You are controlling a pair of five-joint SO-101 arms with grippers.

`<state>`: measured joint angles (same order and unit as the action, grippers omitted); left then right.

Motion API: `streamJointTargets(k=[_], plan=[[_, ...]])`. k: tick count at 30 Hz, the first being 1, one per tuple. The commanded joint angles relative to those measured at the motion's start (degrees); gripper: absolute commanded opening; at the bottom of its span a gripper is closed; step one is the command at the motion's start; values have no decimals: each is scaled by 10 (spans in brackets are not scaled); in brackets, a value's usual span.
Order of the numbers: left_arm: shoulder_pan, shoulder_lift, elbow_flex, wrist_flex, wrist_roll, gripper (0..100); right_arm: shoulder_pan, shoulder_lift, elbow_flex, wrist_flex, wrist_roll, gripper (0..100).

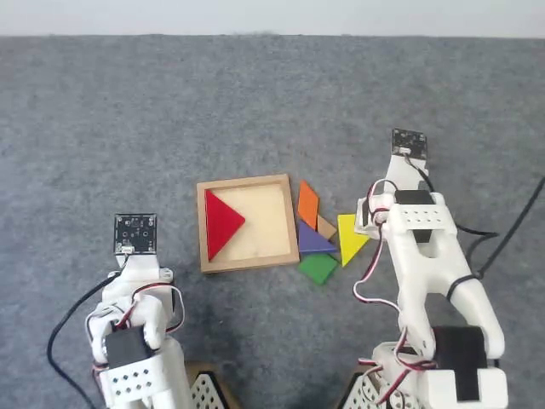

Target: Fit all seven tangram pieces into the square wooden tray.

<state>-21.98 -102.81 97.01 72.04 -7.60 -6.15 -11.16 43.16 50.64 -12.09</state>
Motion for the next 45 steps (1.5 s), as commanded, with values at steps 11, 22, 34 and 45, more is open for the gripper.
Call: streamJointTargets(k=[11,22,34,45], plan=[[-2,-11,-5,3,-5,15,-6,-9,-3,2,6,231],[-2,-11,-5,3,-5,15,-2,-15,11,-12,1,230],[-2,-11,-5,3,-5,15,-52,-95,54,-126,-159,230],[-2,-11,-5,3,-5,15,-115,-55,11,-139,-266,235]])
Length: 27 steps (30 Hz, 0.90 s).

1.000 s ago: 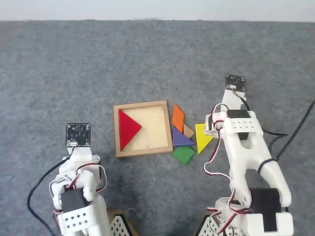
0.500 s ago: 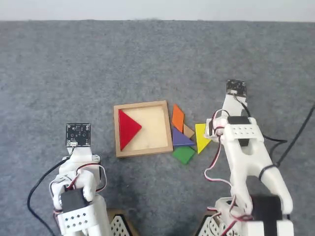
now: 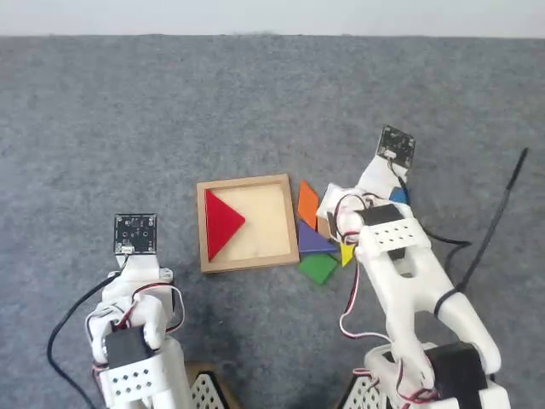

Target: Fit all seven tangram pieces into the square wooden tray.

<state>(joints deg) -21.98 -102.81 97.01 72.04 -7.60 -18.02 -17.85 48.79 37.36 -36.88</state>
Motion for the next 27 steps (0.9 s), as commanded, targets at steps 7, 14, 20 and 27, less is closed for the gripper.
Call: streamJointTargets(k=[7,14,20,27], plan=[[-2,-11,-5,3,-5,15,14,100,-86,7,-44,282],[-2,-11,-5,3,-5,15,15,141,-103,15,-86,364],[-2,-11,-5,3,-5,15,36,153,-101,16,-85,354],[-2,-11,-5,3,-5,15,44,157,-98,16,-86,354]])
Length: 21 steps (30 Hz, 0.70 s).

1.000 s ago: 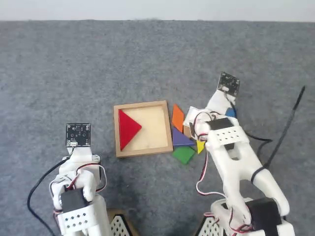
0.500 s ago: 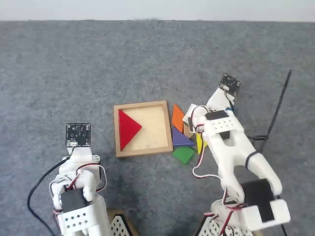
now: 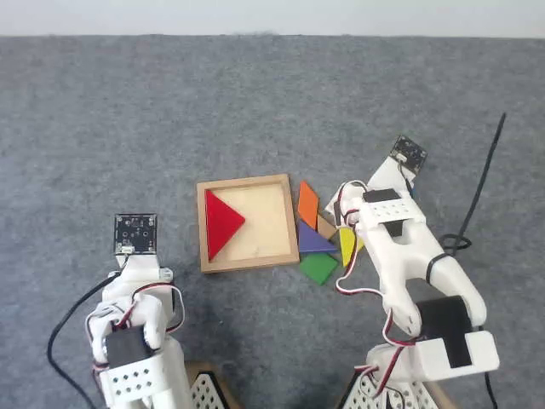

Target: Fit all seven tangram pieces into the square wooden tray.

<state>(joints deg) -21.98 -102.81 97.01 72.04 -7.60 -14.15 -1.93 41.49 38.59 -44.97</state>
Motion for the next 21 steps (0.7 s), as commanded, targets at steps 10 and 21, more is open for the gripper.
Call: streamJointTargets(k=[10,21], plan=[[-2,-11,-5,3,-5,15,-15,-3,-30,27,19,354],[-2,-11,-5,3,-5,15,-41,-7,-51,33,32,354]])
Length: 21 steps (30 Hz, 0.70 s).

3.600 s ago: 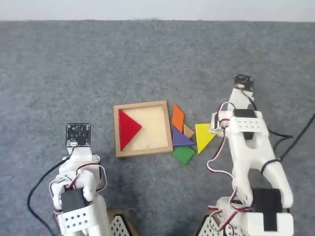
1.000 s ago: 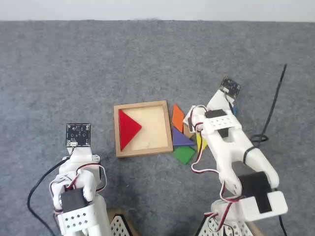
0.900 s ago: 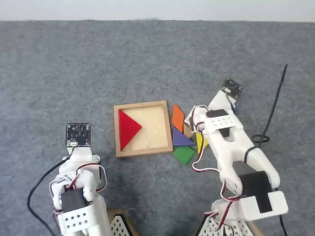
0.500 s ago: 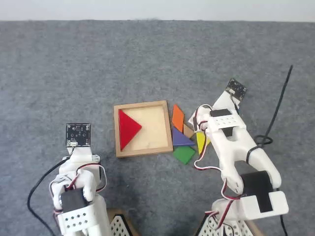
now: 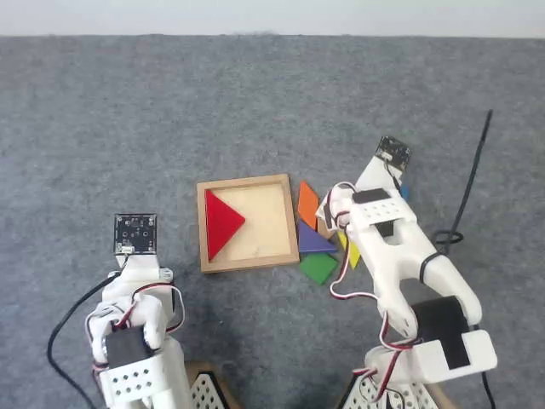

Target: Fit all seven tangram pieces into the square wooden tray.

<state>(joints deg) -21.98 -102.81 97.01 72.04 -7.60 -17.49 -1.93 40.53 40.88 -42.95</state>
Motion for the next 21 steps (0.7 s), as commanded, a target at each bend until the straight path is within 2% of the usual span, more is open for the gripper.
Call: streamJointTargets(k=[1,15,21], plan=[[-2,-11,-5,3,-5,15,-8,-4,-46,14,12,354],[-2,-11,-5,3,-5,15,-10,55,-65,33,30,348],[-2,-11,-5,3,-5,15,-9,54,-64,33,33,230]])
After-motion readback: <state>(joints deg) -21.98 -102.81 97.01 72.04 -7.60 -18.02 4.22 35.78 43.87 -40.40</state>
